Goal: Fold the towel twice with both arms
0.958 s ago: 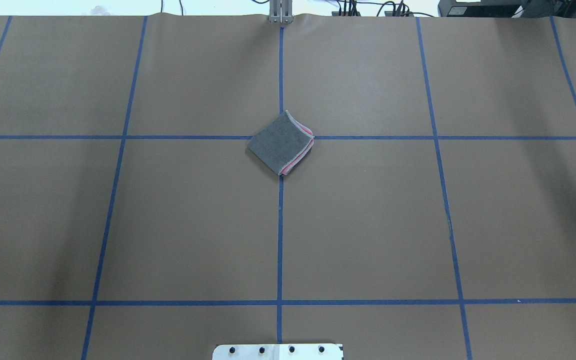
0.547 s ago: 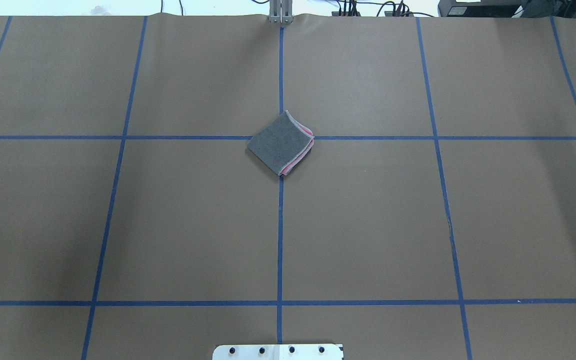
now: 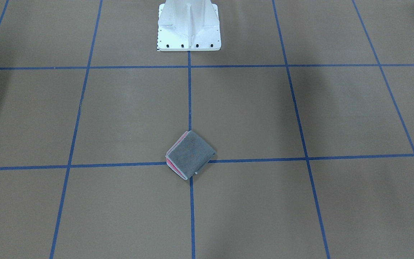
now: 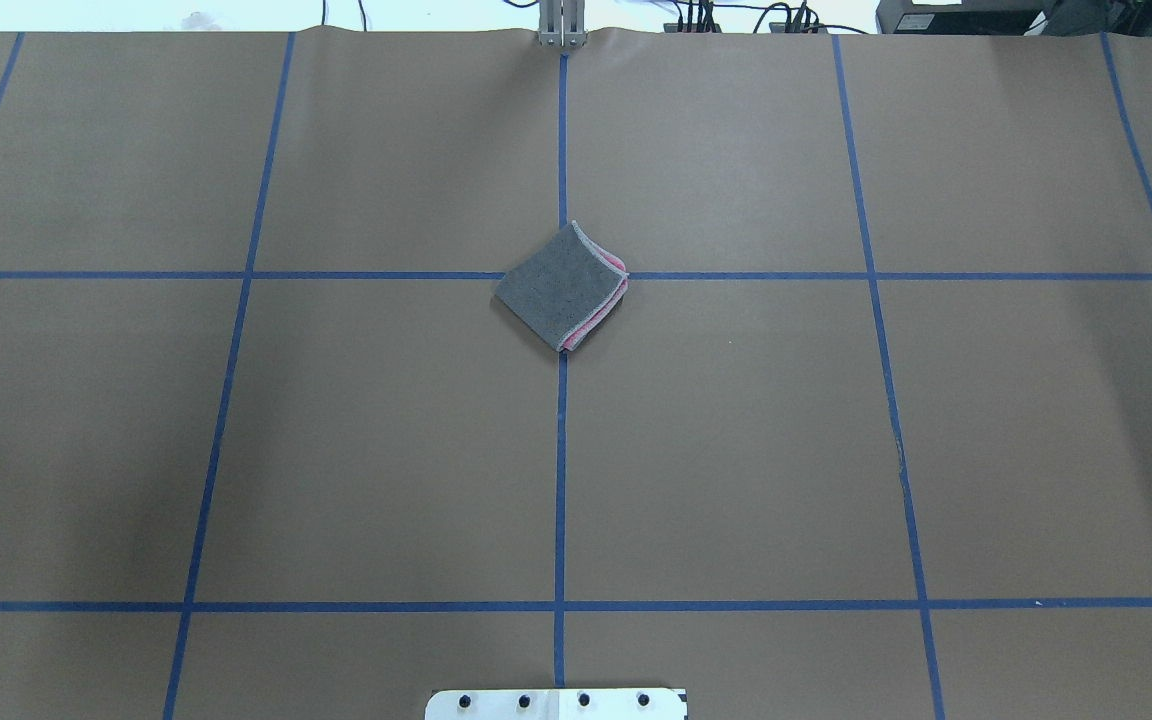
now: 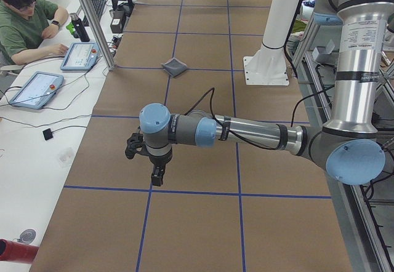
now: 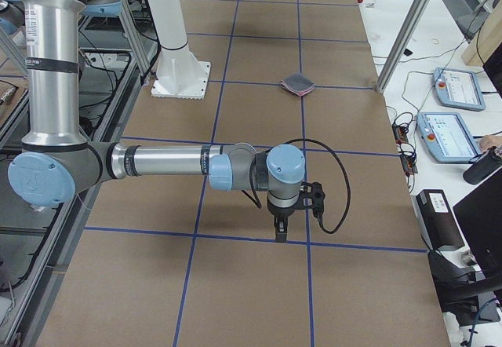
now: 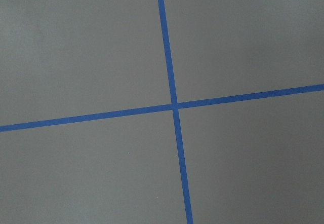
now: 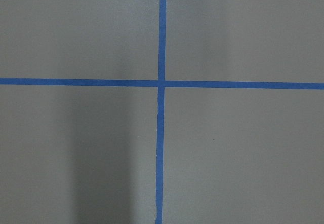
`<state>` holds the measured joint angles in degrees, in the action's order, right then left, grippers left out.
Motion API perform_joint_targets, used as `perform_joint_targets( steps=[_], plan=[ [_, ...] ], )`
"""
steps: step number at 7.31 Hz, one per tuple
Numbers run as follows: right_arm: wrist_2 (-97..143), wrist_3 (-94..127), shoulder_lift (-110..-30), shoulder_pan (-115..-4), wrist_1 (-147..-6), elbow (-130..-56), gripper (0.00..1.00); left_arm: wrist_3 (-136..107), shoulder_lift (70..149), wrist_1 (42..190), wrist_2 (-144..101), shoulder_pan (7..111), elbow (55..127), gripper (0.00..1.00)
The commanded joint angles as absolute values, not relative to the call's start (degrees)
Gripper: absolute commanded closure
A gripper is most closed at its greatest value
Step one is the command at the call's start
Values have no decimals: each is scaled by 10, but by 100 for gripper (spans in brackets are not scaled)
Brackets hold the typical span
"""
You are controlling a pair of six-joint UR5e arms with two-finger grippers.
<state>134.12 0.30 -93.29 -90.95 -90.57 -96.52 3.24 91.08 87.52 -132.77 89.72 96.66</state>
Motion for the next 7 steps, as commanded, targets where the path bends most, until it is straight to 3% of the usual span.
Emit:
perform_joint_targets(
  steps=[1, 3, 7],
  plan=[
    [1344, 3, -933, -910, -904, -961, 0, 33, 904, 874, -1328, 898, 969, 0],
    [1350, 4, -931, -910, -904, -953, 0, 32, 870, 874, -1341, 900, 1001, 0],
    [1350, 7, -927, -910, -904, -951, 0, 32, 870, 874, -1344, 899, 995, 0]
  ],
)
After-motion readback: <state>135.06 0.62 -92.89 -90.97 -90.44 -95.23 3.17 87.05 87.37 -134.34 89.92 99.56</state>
